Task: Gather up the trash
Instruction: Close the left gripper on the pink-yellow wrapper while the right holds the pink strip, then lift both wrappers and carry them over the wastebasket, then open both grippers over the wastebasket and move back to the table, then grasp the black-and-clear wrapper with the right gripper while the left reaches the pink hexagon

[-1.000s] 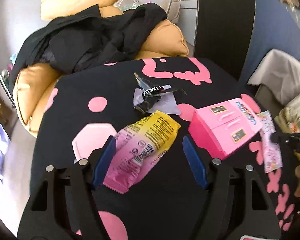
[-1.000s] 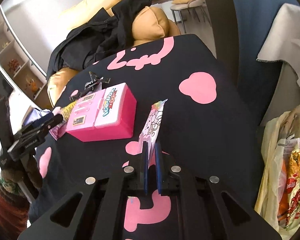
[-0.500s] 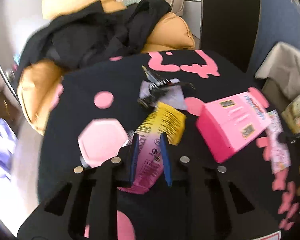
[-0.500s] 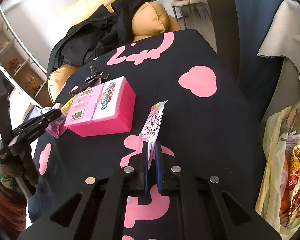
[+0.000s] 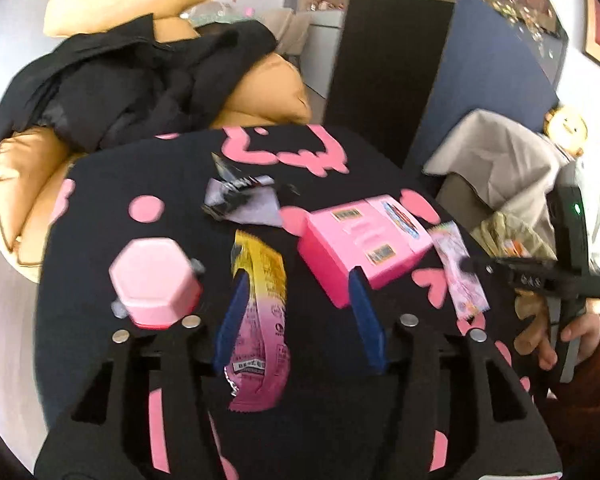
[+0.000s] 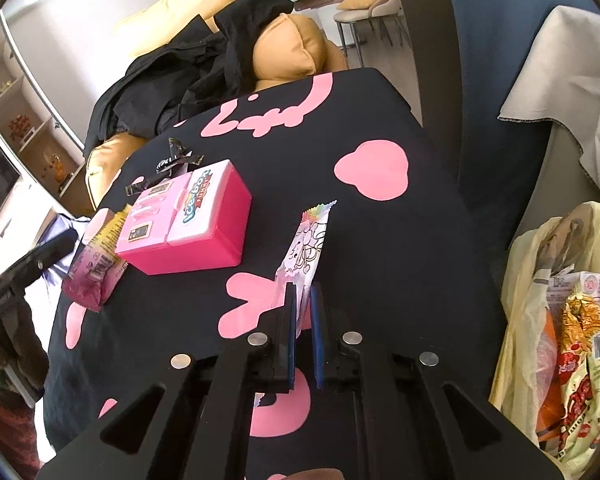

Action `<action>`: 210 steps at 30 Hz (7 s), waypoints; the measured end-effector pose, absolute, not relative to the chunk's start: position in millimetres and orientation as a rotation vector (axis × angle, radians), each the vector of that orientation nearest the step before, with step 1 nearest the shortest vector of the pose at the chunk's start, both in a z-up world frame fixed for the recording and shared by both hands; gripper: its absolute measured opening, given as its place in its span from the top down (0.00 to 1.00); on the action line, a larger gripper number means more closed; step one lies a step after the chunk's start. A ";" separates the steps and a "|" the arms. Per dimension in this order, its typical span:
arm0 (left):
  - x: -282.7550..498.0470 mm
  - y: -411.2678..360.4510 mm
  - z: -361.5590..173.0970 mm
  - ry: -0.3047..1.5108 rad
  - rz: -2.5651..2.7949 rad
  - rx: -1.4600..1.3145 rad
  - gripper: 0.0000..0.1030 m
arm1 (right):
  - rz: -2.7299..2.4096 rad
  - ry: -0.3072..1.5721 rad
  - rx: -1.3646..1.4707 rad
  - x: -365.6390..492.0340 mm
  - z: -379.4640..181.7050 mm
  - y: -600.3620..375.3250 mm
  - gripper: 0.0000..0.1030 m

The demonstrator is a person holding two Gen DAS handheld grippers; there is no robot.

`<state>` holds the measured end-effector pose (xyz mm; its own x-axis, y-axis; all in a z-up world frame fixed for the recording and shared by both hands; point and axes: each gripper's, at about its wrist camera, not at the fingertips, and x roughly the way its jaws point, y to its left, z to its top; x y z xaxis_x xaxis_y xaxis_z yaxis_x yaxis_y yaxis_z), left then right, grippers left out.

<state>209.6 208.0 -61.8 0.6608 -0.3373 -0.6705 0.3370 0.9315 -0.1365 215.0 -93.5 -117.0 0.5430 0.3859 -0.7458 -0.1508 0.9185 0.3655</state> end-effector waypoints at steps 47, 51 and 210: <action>169.9 208.6 -72.2 0.783 -0.192 -0.197 0.82 | 0.367 0.872 -0.033 201.5 -93.0 -54.7 0.94; 161.8 197.0 -48.6 0.736 -0.210 -0.178 0.82 | 0.368 0.792 -0.024 186.0 -61.9 -69.4 0.94; 326.9 244.2 -51.9 0.874 -0.315 0.036 0.99 | 0.905 0.876 -0.516 378.8 -68.8 80.3 0.68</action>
<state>326.9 244.2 -51.9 0.5985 -0.2570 -0.7587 0.2863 0.9532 -0.0971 378.8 80.3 -68.8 0.3225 0.4569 -0.8290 -0.8434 0.5363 -0.0325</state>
